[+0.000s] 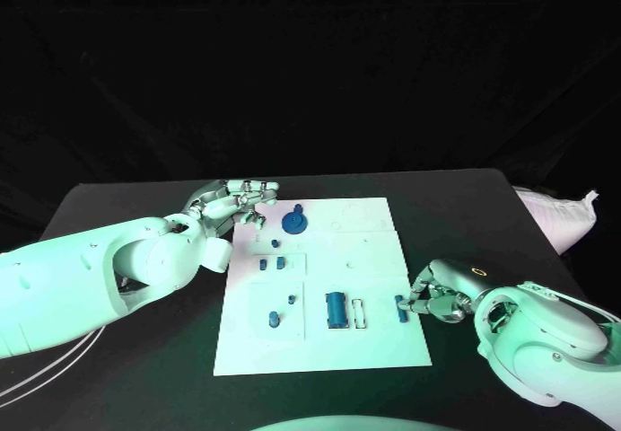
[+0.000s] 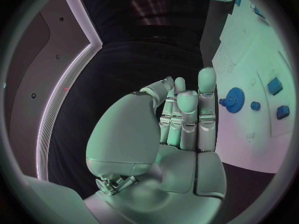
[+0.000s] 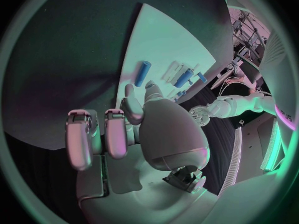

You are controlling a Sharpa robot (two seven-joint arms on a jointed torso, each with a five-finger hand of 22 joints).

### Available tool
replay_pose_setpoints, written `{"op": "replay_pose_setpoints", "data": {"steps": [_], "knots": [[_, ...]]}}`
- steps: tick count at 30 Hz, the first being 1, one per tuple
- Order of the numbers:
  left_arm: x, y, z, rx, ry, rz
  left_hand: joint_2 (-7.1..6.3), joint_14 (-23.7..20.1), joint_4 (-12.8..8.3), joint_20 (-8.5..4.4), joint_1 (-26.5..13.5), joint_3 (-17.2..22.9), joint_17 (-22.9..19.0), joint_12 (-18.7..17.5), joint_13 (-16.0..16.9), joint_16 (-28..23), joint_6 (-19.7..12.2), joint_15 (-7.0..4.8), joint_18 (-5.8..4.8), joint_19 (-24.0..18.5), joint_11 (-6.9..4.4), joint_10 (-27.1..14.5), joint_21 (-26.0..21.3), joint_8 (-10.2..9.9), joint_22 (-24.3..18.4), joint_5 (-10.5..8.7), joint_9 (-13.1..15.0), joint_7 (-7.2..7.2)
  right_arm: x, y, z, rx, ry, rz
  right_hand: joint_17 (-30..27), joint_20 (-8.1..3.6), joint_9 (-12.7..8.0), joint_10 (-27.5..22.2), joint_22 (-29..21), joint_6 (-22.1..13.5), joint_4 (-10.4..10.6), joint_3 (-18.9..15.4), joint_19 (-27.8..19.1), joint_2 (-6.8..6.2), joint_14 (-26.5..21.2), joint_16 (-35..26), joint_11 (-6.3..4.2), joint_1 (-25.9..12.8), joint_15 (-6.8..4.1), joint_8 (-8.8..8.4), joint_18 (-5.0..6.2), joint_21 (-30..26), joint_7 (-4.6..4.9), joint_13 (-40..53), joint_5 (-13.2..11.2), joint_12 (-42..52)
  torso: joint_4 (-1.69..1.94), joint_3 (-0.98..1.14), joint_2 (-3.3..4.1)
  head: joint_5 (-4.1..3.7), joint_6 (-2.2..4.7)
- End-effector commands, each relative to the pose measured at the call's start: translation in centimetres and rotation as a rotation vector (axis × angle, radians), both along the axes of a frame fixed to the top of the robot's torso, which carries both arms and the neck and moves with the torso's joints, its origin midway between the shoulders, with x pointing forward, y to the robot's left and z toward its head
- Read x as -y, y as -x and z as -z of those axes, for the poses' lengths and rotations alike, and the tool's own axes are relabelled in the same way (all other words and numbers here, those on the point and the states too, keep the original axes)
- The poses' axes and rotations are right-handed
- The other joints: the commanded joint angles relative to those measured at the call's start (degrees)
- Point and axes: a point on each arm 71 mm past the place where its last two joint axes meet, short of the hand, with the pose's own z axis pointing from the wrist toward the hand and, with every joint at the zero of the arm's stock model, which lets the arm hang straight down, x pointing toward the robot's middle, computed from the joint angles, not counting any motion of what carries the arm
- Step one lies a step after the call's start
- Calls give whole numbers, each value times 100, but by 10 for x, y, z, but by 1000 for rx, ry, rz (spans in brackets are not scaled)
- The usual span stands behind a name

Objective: Assemble the parts on the task board

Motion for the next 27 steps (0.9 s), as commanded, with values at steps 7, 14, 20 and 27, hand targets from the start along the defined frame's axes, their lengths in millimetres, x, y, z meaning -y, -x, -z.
{"op": "replay_pose_setpoints", "data": {"steps": [7, 14, 20, 27], "knots": [[2, 1, -1, 5, 7, 16, 37, -3, -13, -1, -1, -25, 1, 17, 6, 29, -9, -39, 28, 50, 4, -26, -22, 34, 3, 5, -7, -24, -8, 0, 9, -24, 47, -31, 279, 10, 11, 46, 1029, 62, 38, -7, 192, -6, 372, 19, -17, -40, -28, -32, -21, 10, -5, 2, -49, -7, 3, -1, -2, -7, -21], [1, 1, -1, 5, 7, 16, 37, -3, -13, -1, -1, -25, 1, 17, 6, 29, -9, -39, 28, 50, 4, -26, -22, 34, 3, 5, -7, -24, -12, -1, 13, -37, 70, -45, 272, 3, 25, 33, 1017, 73, 20, -3, 180, -29, 369, 13, -24, 47, -35, -44, -17, -1, -12, -7, -120, -28, 10, -2, -7, 1, -27], [1, 1, -1, 4, 7, 17, 38, -5, -16, -1, 2, -26, -3, 33, 15, 30, -8, -39, 29, 50, 6, -37, -27, 37, 2, 4, -6, -22, -14, -4, 18, -52, 150, -66, 254, -3, 56, -3, 990, 70, -60, 15, 153, -69, 363, -4, -20, 264, -35, -80, -9, -27, -4, -36, -385, -92, 11, 0, -10, 21, -34], [1, 1, -1, 4, 7, 17, 38, -7, -3, 1, -22, -39, -9, 57, 29, 30, -14, -35, 27, 51, 11, -52, -31, 37, 2, 1, -7, -17, -19, -6, 25, -45, 237, -93, 215, -5, 77, -52, 948, 54, -254, 173, 112, -16, 351, -34, -21, 644, -41, -124, 5, -67, 2, -69, -742, -165, 15, -1, -10, 29, -37]]}}
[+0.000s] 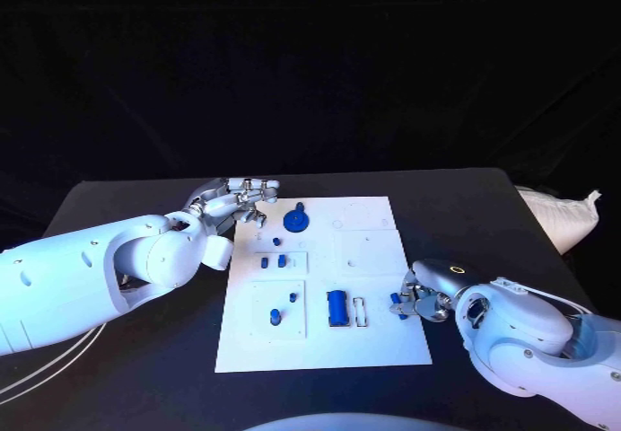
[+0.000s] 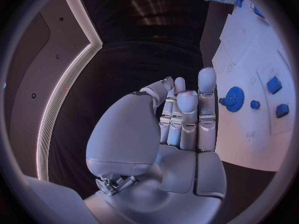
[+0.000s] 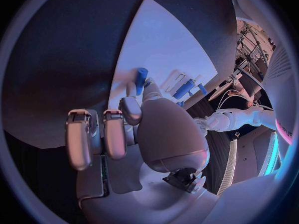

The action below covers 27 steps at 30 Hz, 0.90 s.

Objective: Assemble the parts on the task board

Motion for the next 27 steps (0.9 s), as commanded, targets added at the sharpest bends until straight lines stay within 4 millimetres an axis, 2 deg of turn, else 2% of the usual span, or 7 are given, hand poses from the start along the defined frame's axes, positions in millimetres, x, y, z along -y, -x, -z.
{"op": "replay_pose_setpoints", "data": {"steps": [1, 3, 6, 14, 20, 23, 27], "knots": [[2, 1, -1, 5, 8, 18, 38, -7, -3, 1, -22, -39, -9, 22, 5, 31, -14, -35, 27, 51, -9, -32, -32, 37, 2, 1, -7, -16, 3, 4, 15, -42, 156, -13, 208, -8, -572, -73, 934, -34, -123, 131, 102, 106, 346, -38, -10, 310, -45, -95, 8, -44, -23, -36, -414, -55, 2, 1, 2, 6, -5], [1, 1, -1, 5, 8, 17, 38, -8, 5, 2, -35, -46, -10, 34, 12, 32, -20, -33, 27, 51, -6, -41, -36, 35, 1, 0, -8, -15, 0, 4, 18, -46, 176, -22, 204, -8, -568, -82, 925, -31, -168, 249, 93, 125, 345, -44, -9, 408, -42, -113, 10, -54, -20, -41, -708, -69, 6, 5, 5, 9, 0], [1, 1, -1, 4, 8, 17, 38, -8, 5, 2, -35, -46, -10, 34, 12, 32, -20, -33, 27, 51, -6, -41, -36, 35, 1, 0, -8, -15, -3, 6, 22, -51, 195, -32, 205, -5, -564, -89, 913, -23, -189, 329, 82, 110, 345, -48, -7, 445, -37, -127, 14, -66, -19, -47, -793, -81, 9, 0, -1, 7, -9], [1, 1, -1, 4, 8, 17, 38, -8, 5, 2, -35, -46, -10, 34, 12, 32, -20, -33, 27, 51, -6, -41, -36, 35, 1, 0, -8, -15, -7, 8, 21, -36, 175, -29, 214, -9, -564, -99, 919, -5, -271, 604, 88, 149, 347, -50, -21, 605, -51, -167, 13, -65, -31, -46, -556, -87, 14, -2, -4, 7, -12], [1, 1, -1, 4, 8, 17, 38, -8, 6, 3, -38, -48, -10, 43, 17, 33, -27, -31, 27, 51, -6, -48, -40, 33, -1, 1, -10, -14, -8, 11, 16, -27, 45, 17, 223, -28, -541, -118, 932, -43, -523, 1341, 99, 381, 349, -55, -17, 947, -52, -222, 9, -59, -10, -64, -865, -125, 21, -2, -5, 9, -18], [1, 1, -1, 3, 8, 17, 39, -8, 4, 3, -35, -47, -10, 46, 19, 34, -28, -32, 28, 51, -7, -51, -41, 33, -1, 2, -10, -15, -8, 12, 13, -33, -26, 41, 223, -14, -518, -120, 935, -87, -590, 1651, 101, 357, 348, -59, 9, 923, -30, -244, 9, -58, 28, -76, -880, -142, 22, -8, -5, 8, -20], [1, 1, -1, 3, 8, 17, 41, -9, 0, 3, -29, -45, -10, 52, 22, 35, -30, -32, 28, 51, -8, -55, -42, 32, -1, 3, -10, -16, -8, 14, 8, -47, -121, 75, 229, 36, -469, -113, 939, -120, -725, 2427, 99, 148, 350, -65, 35, 670, -1, -281, 8, -60, 77, -80, -869, -148, 25, -9, -9, 12, -17]]}}
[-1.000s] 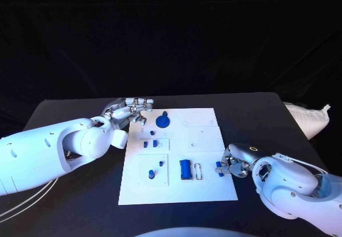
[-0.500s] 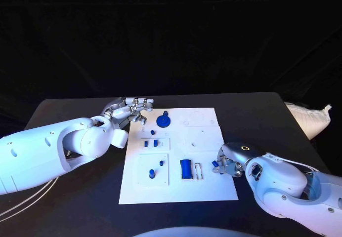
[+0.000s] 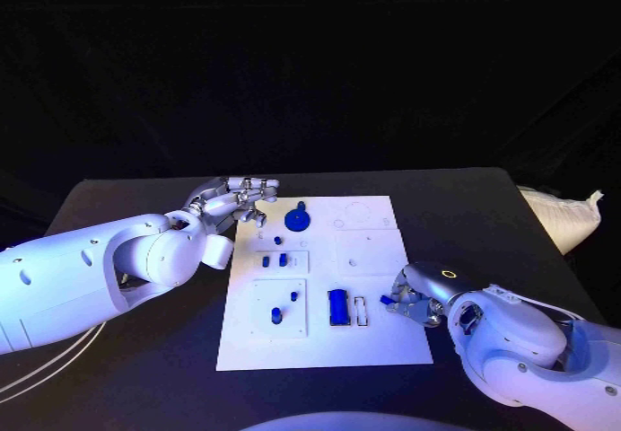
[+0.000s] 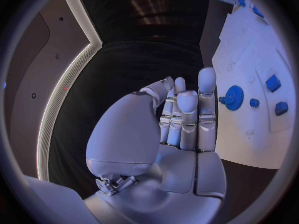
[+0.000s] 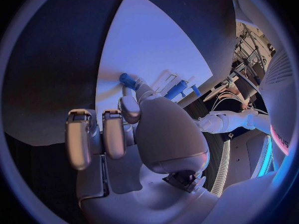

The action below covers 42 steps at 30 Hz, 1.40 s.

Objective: Assemble the parts on the task board

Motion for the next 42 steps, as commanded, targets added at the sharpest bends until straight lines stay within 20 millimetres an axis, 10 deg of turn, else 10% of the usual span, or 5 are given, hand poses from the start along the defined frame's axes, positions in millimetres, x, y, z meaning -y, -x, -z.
{"op": "replay_pose_setpoints", "data": {"steps": [1, 4, 14, 31, 42], "knots": [[2, 1, -1, 4, 9, 18, 41, -9, -12, 3, -29, -33, -6, 35, 5, 35, -30, -32, 28, 51, 12, -34, -20, 32, -1, 3, -5, -16, 6, 4, 7, -87, -99, 108, 234, 50, 39, -8, 943, -14, -338, 744, 100, 236, 350, -20, 13, 224, 21, 17, 6, -24, 49, 44, 15, -23, 4, -4, -4, 2, 1], [2, 1, -1, 4, 9, 18, 41, -9, -12, 3, -29, -33, -6, 35, 5, 35, -30, -32, 28, 51, 12, -34, -20, 32, -1, 3, -5, -16, 5, 5, 3, -94, -163, 128, 244, 46, 83, 4, 951, 2, -467, 1417, 104, -14, 353, -22, 22, -151, 60, 5, 10, -21, 54, 53, 12, -4, 5, -3, 0, 3, -3], [3, 1, -1, 4, 9, 19, 44, -8, -19, 3, -19, -29, -4, 46, 11, 38, -34, -33, 27, 54, 11, -42, -15, 32, 3, 5, -6, -16, 0, 9, -2, -141, -285, 169, 253, 48, 155, 21, 961, 33, -653, 1782, 110, -295, 357, -23, 37, -520, 46, 29, 8, -18, 39, 79, 241, 41, 7, -5, 1, 7, -1], [4, 1, -1, 3, 10, 23, 43, -8, -14, 4, -29, -35, -2, 63, 20, 42, -52, -31, 27, 57, 17, -54, -14, 25, 6, 4, -9, -8, -17, 9, 1, -212, -346, 169, 269, 21, 200, 81, 983, 102, -521, 1552, 133, -485, 363, -19, -10, -1135, 10, 43, 2, -4, -36, 126, 666, 123, 17, -8, -3, 23, -1], [4, 2, -1, 2, 11, 24, 43, -8, -13, 4, -31, -36, -2, 65, 21, 42, -54, -30, 26, 57, 17, -56, -14, 24, 6, 3, -9, -7, -23, 8, 6, -247, -304, 152, 331, -31, 233, 151, 1035, 288, -111, 1107, 185, -471, 378, 16, -84, -1666, -51, 105, -14, 39, -129, 146, 1347, 165, 12, -6, -6, 39, -15]]}}
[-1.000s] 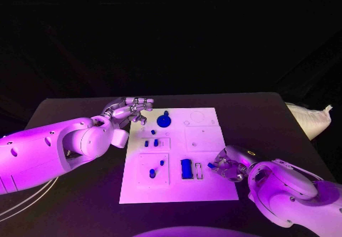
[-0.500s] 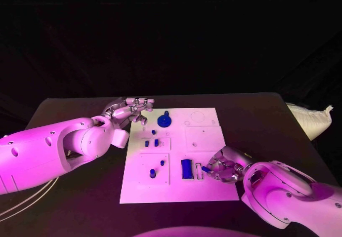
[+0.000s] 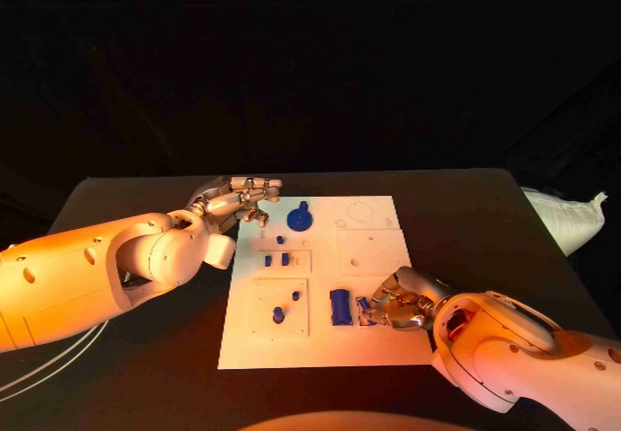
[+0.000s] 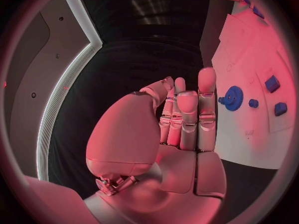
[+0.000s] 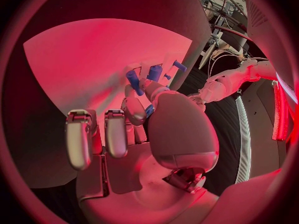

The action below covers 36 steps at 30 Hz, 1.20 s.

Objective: Assemble the parts on the task board

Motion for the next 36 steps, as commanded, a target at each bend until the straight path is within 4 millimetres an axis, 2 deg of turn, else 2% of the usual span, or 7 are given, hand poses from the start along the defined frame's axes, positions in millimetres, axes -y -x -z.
{"op": "replay_pose_setpoints", "data": {"steps": [1, 3, 9, 27, 31, 36], "knots": [[3, 1, -1, 4, 10, 20, 43, -8, -13, -16, -31, -36, -2, 38, 5, 19, -33, -30, 26, 37, -3, -35, -15, 24, 6, 3, -5, 14, -2, 1, 2, -27, 31, -22, 338, -62, 30, 61, 1041, 79, 84, -135, 168, 9, 389, 18, -25, -108, -44, 42, -16, 42, -24, 13, 217, 46, -5, 2, -5, 5, -8], [3, 1, -1, 4, 10, 21, 43, -8, -13, -16, -31, -36, -2, 38, 5, 19, -33, -30, 26, 37, -3, -35, -15, 24, 6, 3, -5, 14, -2, 0, 2, -24, 41, -25, 349, -78, 43, 85, 1052, 121, 176, -262, 179, 31, 391, 24, -41, -189, -59, 63, -19, 50, -42, 33, 413, 77, -7, 3, -2, 7, -5], [3, 1, -1, 3, 10, 22, 43, -8, -13, -16, -31, -36, -2, 38, 5, 19, -33, -30, 26, 37, -3, -35, -15, 24, 6, 3, -5, 14, -4, -2, 3, -19, 59, -28, 365, -96, 58, 124, 1070, 164, 285, -433, 196, 72, 395, 32, -58, -257, -76, 87, -25, 65, -63, 80, 526, 147, -1, 3, -4, 3, -2], [3, 2, -1, 0, 9, 24, 43, -8, -13, -16, -31, -36, -2, 38, 5, 19, -33, -30, 26, 37, -3, -35, -15, 24, 6, 3, -5, 14, -5, -7, 2, -2, 94, -38, 346, -110, 74, 157, 1070, 199, 348, -587, 196, 66, 390, 19, -74, -277, -90, 112, -24, 63, -81, 130, 545, 216, 0, 4, -4, 8, -13], [3, 2, -1, -1, 9, 24, 43, -8, -13, -16, -31, -36, -2, 38, 5, 19, -33, -30, 26, 37, -3, -35, -15, 24, 6, 3, -5, 14, -5, -7, 3, -2, 98, -41, 339, -115, 77, 158, 1068, 201, 466, -803, 194, 32, 388, 12, -74, -360, -91, 116, -24, 59, -80, 136, 619, 210, 0, 3, -3, 7, -18], [3, 2, -1, -2, 9, 25, 50, -13, -12, -14, -30, -35, -18, 60, 17, 15, -44, -27, 27, 35, -2, -55, -28, 22, 1, 5, -5, 15, -5, -7, 3, -1, 101, -43, 323, -114, 74, 166, 1063, 211, 679, -1105, 189, 17, 385, -1, -67, -509, -86, 118, -22, 52, -75, 153, 462, 217, -1, 2, -2, 4, -20]]}}
